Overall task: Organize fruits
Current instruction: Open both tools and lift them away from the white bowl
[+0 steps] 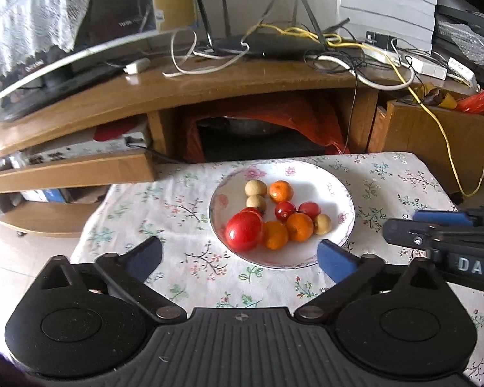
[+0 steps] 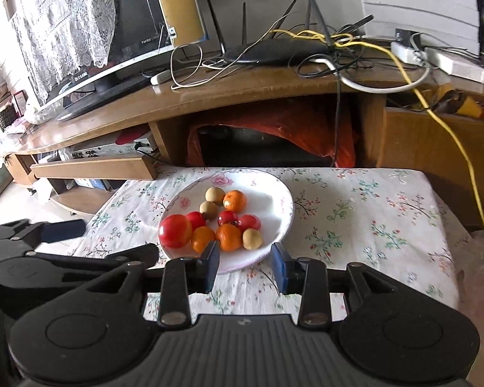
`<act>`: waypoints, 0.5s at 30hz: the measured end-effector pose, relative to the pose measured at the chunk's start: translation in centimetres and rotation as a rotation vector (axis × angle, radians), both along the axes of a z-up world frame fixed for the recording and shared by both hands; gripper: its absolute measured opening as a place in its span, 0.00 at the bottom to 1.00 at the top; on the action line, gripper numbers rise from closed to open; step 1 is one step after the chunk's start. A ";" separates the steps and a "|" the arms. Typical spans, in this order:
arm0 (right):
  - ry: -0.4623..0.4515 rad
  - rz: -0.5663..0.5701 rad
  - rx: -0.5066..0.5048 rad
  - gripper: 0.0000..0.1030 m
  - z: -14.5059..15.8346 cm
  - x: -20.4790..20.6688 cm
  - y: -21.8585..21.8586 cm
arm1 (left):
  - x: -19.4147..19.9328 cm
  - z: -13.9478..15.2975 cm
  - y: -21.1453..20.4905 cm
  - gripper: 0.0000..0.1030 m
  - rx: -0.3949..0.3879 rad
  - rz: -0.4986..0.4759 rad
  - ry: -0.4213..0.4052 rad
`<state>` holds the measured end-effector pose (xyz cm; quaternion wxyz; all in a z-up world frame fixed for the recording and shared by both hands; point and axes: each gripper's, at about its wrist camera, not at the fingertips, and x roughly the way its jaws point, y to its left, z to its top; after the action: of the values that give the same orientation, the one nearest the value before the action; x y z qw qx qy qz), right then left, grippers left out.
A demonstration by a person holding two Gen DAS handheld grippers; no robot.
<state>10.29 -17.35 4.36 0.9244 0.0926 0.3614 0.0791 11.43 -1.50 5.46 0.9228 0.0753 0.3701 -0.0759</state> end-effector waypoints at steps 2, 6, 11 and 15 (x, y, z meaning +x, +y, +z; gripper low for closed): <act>-0.003 -0.009 -0.004 0.28 0.2 -1.0 -0.2 | -0.8 0.3 0.1 1.00 -0.012 -0.002 -0.008; -0.003 -0.030 -0.003 0.29 0.5 -3.1 -0.8 | -2.2 0.6 0.4 1.00 -0.044 0.001 -0.001; -0.004 -0.050 0.005 0.29 0.7 -5.6 -1.1 | -3.8 0.5 0.6 1.00 -0.051 0.003 0.008; -0.003 -0.046 -0.008 0.29 0.7 -7.3 -0.5 | -5.1 0.5 0.8 1.00 -0.032 0.005 0.005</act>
<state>3.01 -17.88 5.01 0.9269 0.0970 0.3581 0.0563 6.34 -0.67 5.92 0.9232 0.0594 0.3712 -0.0795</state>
